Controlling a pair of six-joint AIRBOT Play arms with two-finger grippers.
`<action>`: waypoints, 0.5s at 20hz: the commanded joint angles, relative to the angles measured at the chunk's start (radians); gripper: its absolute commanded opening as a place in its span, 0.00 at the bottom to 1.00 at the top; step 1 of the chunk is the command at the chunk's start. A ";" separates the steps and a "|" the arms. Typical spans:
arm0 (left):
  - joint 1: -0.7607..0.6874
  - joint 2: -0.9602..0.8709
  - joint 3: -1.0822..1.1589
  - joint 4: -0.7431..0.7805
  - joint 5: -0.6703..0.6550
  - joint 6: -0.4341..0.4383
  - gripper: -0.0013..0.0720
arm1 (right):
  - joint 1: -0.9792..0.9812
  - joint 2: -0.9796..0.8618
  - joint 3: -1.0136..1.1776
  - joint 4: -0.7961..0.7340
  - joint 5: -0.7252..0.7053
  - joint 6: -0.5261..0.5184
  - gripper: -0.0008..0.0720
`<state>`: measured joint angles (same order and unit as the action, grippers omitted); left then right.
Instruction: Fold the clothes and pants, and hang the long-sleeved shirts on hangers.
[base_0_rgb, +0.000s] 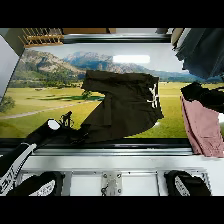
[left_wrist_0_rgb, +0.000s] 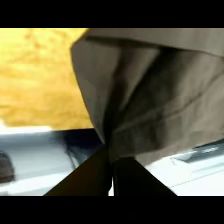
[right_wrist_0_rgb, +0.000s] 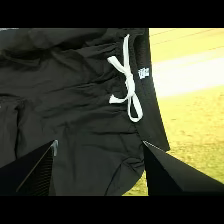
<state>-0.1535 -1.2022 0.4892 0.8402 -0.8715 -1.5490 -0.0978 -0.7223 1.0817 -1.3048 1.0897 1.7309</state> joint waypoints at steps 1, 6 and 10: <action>0.009 0.068 0.002 -0.013 -0.010 0.017 0.02 | -0.008 -0.006 0.000 -0.011 0.026 0.000 0.80; 0.093 0.164 0.002 0.042 -0.064 0.017 0.02 | -0.203 -0.070 -0.138 -0.008 0.128 0.000 0.81; 0.109 0.200 0.002 0.058 -0.063 0.017 0.02 | -0.343 -0.182 -0.367 0.097 0.028 0.000 0.99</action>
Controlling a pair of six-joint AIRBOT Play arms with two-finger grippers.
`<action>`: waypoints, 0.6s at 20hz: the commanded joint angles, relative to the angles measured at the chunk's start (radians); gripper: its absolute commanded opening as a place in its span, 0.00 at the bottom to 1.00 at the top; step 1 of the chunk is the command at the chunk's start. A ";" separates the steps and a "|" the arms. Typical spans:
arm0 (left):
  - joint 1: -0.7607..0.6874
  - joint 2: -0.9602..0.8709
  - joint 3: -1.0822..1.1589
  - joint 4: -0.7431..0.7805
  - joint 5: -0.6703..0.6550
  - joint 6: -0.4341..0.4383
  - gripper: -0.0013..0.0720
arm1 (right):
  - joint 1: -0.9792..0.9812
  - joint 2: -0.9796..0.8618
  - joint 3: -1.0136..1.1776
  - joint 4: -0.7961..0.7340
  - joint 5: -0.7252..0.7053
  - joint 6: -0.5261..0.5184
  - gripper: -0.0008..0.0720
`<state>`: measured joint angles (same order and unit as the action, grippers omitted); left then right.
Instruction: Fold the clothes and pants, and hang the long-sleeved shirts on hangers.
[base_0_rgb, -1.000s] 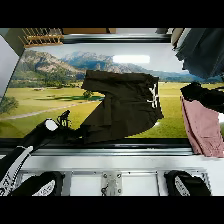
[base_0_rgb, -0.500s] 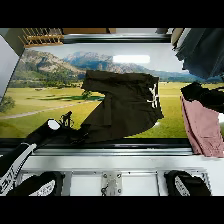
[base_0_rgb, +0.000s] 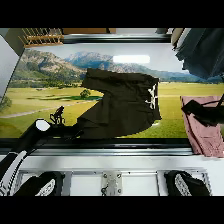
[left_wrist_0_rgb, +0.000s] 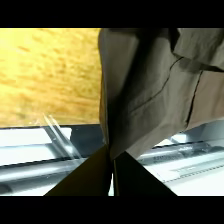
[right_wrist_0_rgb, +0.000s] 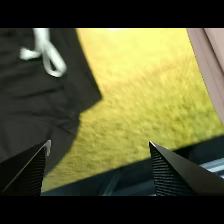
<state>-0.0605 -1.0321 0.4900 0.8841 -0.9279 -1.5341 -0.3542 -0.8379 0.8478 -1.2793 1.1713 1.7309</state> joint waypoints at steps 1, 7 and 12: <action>0.016 0.037 0.001 0.013 -0.004 0.002 0.02 | -0.087 -0.104 -0.184 0.112 -0.118 0.000 0.99; 0.016 0.042 0.001 0.012 -0.004 0.001 0.02 | 0.085 -0.336 -0.276 0.431 -0.430 -0.164 0.99; 0.016 0.042 0.001 0.011 -0.007 0.001 0.02 | 0.237 -0.435 -0.268 0.514 -0.595 -0.212 0.99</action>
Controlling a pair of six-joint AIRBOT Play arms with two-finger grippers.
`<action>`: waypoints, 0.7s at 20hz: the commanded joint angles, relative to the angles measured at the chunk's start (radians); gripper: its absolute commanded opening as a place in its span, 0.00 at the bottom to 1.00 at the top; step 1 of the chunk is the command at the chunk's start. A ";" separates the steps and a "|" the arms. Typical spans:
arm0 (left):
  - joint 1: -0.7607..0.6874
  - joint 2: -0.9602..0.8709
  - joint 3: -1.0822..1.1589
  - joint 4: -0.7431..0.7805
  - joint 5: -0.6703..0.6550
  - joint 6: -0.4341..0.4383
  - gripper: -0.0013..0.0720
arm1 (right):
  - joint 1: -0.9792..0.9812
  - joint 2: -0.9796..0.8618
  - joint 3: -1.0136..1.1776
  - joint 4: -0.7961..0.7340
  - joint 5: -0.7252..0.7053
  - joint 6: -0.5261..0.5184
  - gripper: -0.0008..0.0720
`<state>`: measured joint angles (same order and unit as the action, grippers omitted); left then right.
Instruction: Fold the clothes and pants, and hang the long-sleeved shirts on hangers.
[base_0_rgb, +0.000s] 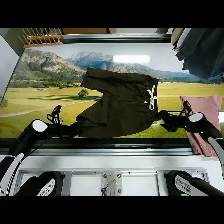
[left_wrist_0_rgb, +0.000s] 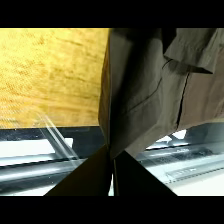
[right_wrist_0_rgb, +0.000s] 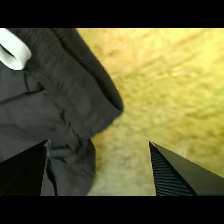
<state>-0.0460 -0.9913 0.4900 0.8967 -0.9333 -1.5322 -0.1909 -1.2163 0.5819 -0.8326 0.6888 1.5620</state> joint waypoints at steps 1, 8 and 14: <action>0.001 0.001 0.001 -0.001 -0.001 -0.001 0.02 | 0.087 -0.067 0.000 0.067 -0.118 -0.056 0.99; 0.001 0.001 0.001 0.000 0.002 -0.001 0.02 | 0.095 -0.082 0.003 0.066 -0.140 -0.155 0.26; 0.034 0.006 0.070 0.002 -0.019 -0.020 0.02 | 0.093 -0.046 0.120 -0.114 0.008 -0.201 0.04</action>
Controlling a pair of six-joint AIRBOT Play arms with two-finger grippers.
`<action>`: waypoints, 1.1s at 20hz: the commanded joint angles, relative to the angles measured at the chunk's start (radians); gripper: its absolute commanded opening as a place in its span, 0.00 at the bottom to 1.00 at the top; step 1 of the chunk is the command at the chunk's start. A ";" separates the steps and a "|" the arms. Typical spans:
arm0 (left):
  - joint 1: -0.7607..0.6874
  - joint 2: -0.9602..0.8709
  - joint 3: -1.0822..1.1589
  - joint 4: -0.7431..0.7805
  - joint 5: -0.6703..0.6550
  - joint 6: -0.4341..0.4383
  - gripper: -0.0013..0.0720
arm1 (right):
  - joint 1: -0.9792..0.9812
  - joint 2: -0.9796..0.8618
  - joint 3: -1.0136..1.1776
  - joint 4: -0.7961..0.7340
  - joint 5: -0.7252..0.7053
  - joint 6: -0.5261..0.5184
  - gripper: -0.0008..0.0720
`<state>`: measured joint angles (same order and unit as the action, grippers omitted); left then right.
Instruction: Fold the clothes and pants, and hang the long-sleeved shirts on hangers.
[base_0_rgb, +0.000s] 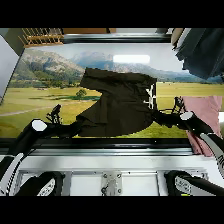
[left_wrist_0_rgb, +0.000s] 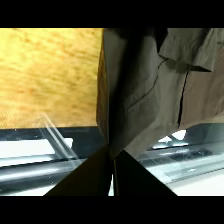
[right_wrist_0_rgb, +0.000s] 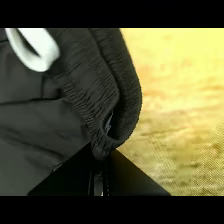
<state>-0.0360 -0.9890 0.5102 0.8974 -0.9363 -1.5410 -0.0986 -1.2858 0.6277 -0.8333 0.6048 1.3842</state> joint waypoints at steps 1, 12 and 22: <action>0.051 0.021 0.110 0.000 -0.037 -0.011 0.02 | 0.000 0.050 0.138 -0.174 0.155 -0.023 0.04; 0.202 0.387 1.149 -0.006 -0.088 -0.038 0.02 | 0.000 0.517 0.914 -0.164 0.591 0.206 0.04; 0.202 0.227 1.353 -0.007 -0.137 -0.045 0.02 | 0.000 0.688 0.914 -0.161 0.851 0.520 0.04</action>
<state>0.1650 -0.6666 1.8332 0.8894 -1.0481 -1.5848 -0.0982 -0.5953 1.5391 -0.9951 1.3533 1.8206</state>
